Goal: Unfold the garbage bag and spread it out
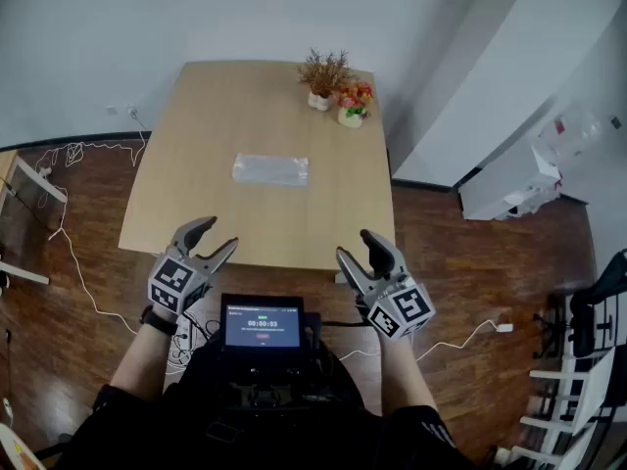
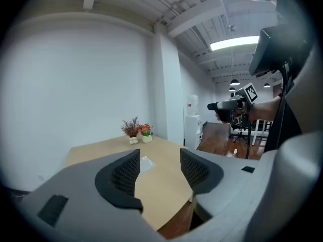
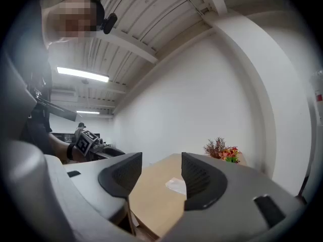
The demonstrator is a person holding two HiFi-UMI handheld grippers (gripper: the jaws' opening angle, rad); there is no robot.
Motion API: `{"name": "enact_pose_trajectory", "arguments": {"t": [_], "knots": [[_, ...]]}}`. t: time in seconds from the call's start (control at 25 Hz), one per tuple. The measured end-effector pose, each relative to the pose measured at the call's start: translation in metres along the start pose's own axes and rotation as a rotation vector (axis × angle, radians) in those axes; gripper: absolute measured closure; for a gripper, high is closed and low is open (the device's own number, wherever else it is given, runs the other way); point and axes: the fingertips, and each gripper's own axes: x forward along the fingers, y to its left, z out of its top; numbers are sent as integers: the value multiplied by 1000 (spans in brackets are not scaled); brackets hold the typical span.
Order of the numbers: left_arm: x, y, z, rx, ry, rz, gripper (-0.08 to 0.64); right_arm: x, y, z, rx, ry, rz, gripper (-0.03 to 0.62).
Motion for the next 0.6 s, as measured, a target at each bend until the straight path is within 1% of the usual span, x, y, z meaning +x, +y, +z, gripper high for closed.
{"name": "enact_pose_trajectory", "arguments": {"t": [0.28,0.44,0.6], "knots": [[9,2,-1,5,17,-1,313,6,-2,-5,-4,11,14,327],[23,12,-1,12,23,-19,313,18,-8,-8,8,22,8,328],[45,25,3,22,24,-44,313,36,-19,-4,-1,32,-4,328]]}}
